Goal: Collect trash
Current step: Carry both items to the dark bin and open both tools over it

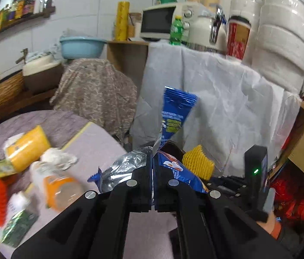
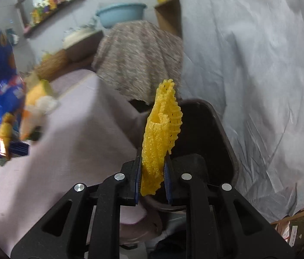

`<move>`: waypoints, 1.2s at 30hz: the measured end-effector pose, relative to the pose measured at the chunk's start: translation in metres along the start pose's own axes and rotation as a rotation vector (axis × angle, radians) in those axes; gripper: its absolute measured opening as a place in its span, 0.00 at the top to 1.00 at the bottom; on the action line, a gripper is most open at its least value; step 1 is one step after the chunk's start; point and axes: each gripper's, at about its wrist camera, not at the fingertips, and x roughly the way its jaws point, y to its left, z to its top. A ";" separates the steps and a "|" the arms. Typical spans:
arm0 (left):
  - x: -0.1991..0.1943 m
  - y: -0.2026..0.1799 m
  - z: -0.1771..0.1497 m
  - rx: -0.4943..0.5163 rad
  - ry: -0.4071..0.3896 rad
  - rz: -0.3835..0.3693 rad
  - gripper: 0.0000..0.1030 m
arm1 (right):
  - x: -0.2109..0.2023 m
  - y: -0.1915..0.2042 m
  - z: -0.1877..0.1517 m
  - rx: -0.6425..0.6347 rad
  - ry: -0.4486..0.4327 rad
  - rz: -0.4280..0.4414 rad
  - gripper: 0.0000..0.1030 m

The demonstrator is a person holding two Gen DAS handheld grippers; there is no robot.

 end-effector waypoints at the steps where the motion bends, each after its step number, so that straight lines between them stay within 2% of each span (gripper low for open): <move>1: 0.015 -0.004 0.003 -0.006 0.021 -0.006 0.98 | 0.016 -0.008 -0.004 0.001 0.029 -0.019 0.82; 4: 0.053 -0.017 0.009 -0.003 0.070 -0.004 0.98 | 0.047 -0.027 -0.010 0.036 0.075 -0.028 0.81; 6: 0.077 -0.027 0.011 0.011 0.096 -0.001 0.98 | 0.062 -0.037 -0.017 0.056 0.104 -0.037 0.75; 10: 0.129 -0.041 0.012 0.021 0.172 0.024 0.98 | 0.064 -0.053 -0.028 0.108 0.080 -0.068 0.38; 17: 0.194 -0.054 0.005 0.010 0.278 0.050 0.98 | 0.033 -0.085 -0.046 0.183 0.013 -0.160 0.30; 21: 0.225 -0.060 -0.004 0.014 0.349 0.075 0.98 | 0.020 -0.096 -0.043 0.201 -0.021 -0.211 0.26; 24: 0.232 -0.059 -0.009 -0.015 0.391 0.074 0.98 | 0.006 -0.102 -0.043 0.208 -0.051 -0.246 0.25; 26: 0.227 -0.059 -0.007 -0.017 0.391 0.065 0.97 | 0.002 -0.105 -0.041 0.205 -0.064 -0.264 0.22; 27: 0.224 -0.058 -0.005 -0.016 0.382 0.064 0.94 | -0.001 -0.105 -0.040 0.203 -0.070 -0.273 0.22; 28: 0.215 -0.057 -0.001 -0.018 0.366 0.070 0.82 | -0.002 -0.107 -0.040 0.205 -0.072 -0.277 0.21; 29: 0.210 -0.058 0.000 -0.020 0.351 0.075 0.55 | -0.003 -0.108 -0.039 0.211 -0.074 -0.279 0.21; 31: 0.188 -0.055 0.006 -0.027 0.277 0.080 0.26 | -0.004 -0.110 -0.038 0.224 -0.074 -0.268 0.21; 33: 0.169 -0.056 0.010 -0.009 0.215 0.076 0.25 | -0.005 -0.109 -0.038 0.232 -0.071 -0.258 0.20; 36: 0.146 -0.057 0.014 0.036 0.200 0.089 0.25 | -0.005 -0.104 -0.032 0.232 -0.078 -0.249 0.20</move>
